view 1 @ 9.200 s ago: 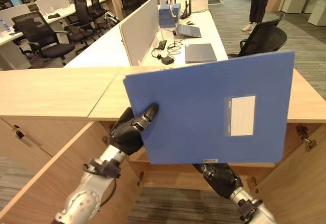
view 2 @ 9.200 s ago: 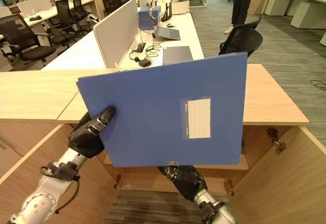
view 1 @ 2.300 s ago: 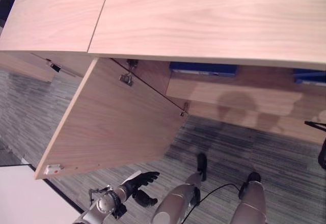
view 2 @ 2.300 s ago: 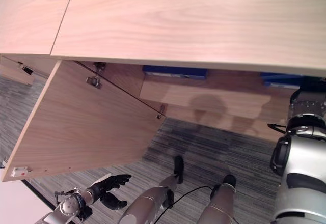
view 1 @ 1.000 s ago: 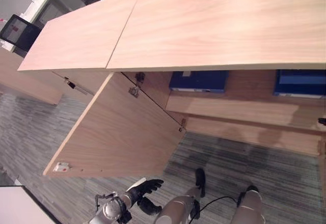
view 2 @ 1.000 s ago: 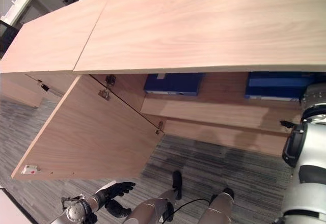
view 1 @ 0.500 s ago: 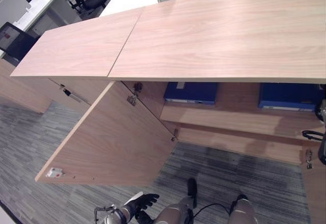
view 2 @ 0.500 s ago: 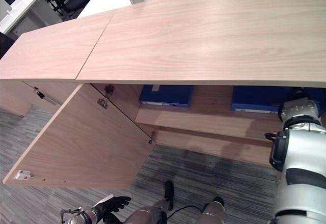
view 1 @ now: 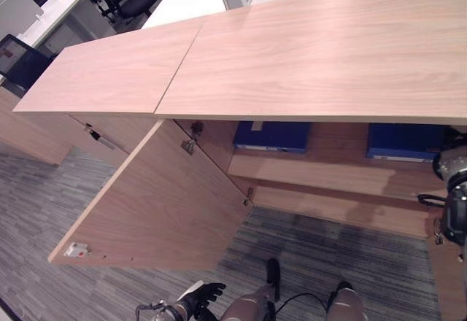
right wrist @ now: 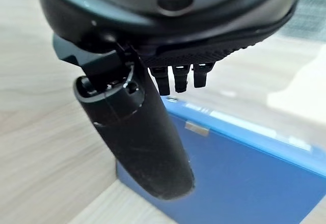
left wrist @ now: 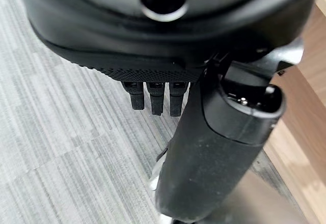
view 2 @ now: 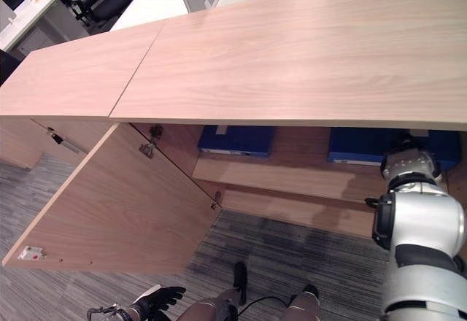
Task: Put the empty folder in the office cabinet
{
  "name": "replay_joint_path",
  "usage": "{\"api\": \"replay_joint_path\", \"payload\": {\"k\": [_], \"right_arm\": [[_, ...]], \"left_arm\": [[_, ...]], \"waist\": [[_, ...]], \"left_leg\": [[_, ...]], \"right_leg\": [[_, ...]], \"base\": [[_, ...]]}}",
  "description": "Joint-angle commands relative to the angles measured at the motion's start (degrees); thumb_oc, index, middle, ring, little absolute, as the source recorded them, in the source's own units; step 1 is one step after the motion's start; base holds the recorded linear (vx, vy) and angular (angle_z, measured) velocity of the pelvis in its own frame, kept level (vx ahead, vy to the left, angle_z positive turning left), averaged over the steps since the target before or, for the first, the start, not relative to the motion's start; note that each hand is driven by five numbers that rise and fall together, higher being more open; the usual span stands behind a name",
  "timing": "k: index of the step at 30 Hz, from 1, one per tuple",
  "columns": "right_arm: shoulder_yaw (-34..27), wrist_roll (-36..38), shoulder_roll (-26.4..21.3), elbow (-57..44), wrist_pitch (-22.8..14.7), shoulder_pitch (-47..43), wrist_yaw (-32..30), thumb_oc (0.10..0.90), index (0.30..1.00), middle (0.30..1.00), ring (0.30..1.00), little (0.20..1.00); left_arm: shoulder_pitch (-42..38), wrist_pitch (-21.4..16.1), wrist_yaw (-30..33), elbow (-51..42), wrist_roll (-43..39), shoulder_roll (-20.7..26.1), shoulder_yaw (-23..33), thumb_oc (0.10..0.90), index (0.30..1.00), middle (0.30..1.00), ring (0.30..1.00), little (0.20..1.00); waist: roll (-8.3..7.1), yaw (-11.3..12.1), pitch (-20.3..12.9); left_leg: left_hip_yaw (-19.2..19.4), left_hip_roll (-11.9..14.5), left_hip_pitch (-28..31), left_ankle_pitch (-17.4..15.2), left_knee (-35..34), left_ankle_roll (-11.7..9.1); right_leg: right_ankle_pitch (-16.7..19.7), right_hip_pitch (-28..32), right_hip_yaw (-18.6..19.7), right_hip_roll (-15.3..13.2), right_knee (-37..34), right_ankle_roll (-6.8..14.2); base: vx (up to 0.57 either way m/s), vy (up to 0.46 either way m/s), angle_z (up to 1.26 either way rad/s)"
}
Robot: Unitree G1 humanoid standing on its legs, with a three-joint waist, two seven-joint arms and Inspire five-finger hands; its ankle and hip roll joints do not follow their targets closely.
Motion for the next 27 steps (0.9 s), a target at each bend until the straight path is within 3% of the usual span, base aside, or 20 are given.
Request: {"api": "replay_joint_path", "payload": {"k": [1, 2, 5, 9, 18, 25, 26, 27], "right_arm": [[-1.0, -2.6, 0.9, -8.7, -7.3, -1.4, -1.7, 0.800, 0.900, 0.900, 0.900, 0.900], [-2.1, -3.8, 5.3, -15.4, -10.2, 2.8, -2.9, 0.800, 0.900, 0.900, 0.900, 0.900], [-3.2, -7.1, 12.6, -27.6, -13.9, 11.2, -4.6, 0.800, 0.900, 0.900, 0.900, 0.900], [-4.6, -13.3, 18.9, -44.9, -16.5, 24.4, -7.0, 0.800, 0.900, 0.900, 0.900, 0.900], [-3.7, -22.9, 23.2, -67.2, -16.6, 44.4, -5.4, 0.800, 0.900, 0.900, 0.900, 0.900], [2.6, -36.7, 18.8, -72.3, -10.9, 56.8, 5.1, 0.800, 0.900, 0.900, 0.900, 0.900], [3.0, -36.8, 14.4, -64.0, -9.5, 57.6, 13.2, 0.800, 0.900, 0.900, 0.900, 0.900], [3.4, -36.7, 12.2, -61.7, -10.3, 58.3, 15.9, 0.800, 0.900, 0.900, 0.900, 0.900]], "left_arm": [[-4.7, -1.2, 2.4, 3.4, -0.1, -1.6, 0.9, 0.800, 0.900, 0.900, 0.900, 0.900], [-4.5, -1.1, 3.1, 4.8, -0.1, -2.8, 1.6, 0.800, 0.900, 0.900, 0.900, 0.900], [-4.0, -1.0, 3.8, 6.3, 0.5, -4.5, 2.6, 0.800, 0.900, 0.900, 0.900, 0.900], [-2.6, -0.7, 4.3, 6.9, 1.3, -5.6, 4.2, 0.800, 0.900, 0.900, 0.900, 0.900], [-0.6, -0.3, 3.6, 6.6, 4.5, -5.7, 6.4, 0.800, 0.900, 0.900, 0.900, 0.900], [0.4, -1.7, 4.5, 5.8, 3.0, -5.9, 9.8, 0.800, 0.900, 0.900, 0.900, 0.900], [0.6, -2.7, 4.3, 5.7, 1.2, -5.1, 11.7, 0.800, 0.900, 0.900, 0.900, 0.900], [0.7, -3.1, 3.6, 5.1, 0.2, -4.4, 12.7, 0.800, 0.900, 0.900, 0.900, 0.900]], "waist": [[-2.09, 0.5, 0.4], [-2.25, -0.2, 0.7], [-2.66, -1.0, 0.8], [-3.22, -2.1, 0.4], [-5.46, -3.9, -1.1], [-7.44, -5.6, -1.3], [-8.46, -5.8, -1.6], [-8.83, -5.7, -1.5]], "left_leg": [[-1.2, 0.1, 10.9, -13.3, -0.1, -2.1], [-1.1, 0.2, 11.0, -13.4, -0.1, -2.1], [-0.8, 0.5, 11.3, -13.5, -0.1, -2.3], [-0.5, 0.9, 12.2, -13.7, -0.1, -2.5], [0.1, 1.9, 14.8, -13.4, -0.1, -3.5], [1.1, 2.5, 17.1, -13.3, -0.1, -3.9], [1.4, 3.0, 17.8, -13.0, -0.1, -4.1], [1.4, 3.2, 18.3, -13.0, -0.1, -4.2]], "right_leg": [[1.5, 1.1, 3.3, 1.1, -6.9, 4.2], [1.7, 1.2, 3.5, 1.5, -7.3, 4.0], [1.9, 1.9, 3.7, 1.8, -8.1, 3.8], [2.2, 3.3, 3.6, 2.2, -9.1, 3.6], [3.6, 8.8, 2.5, 3.3, -13.8, 2.9], [4.5, 12.8, 2.2, 3.7, -16.7, 2.9], [4.5, 14.1, 1.8, 3.9, -17.1, 3.0], [4.5, 14.6, 1.4, 3.9, -17.2, 3.1]], "base": [[-0.01, -0.011, -0.21], [-0.01, -0.017, -0.20], [0.00, -0.015, -0.14], [0.01, -0.016, -0.06], [0.03, -0.042, -0.03], [0.03, -0.014, -0.02], [0.02, -0.036, 0.03], [0.02, -0.037, 0.02]]}}
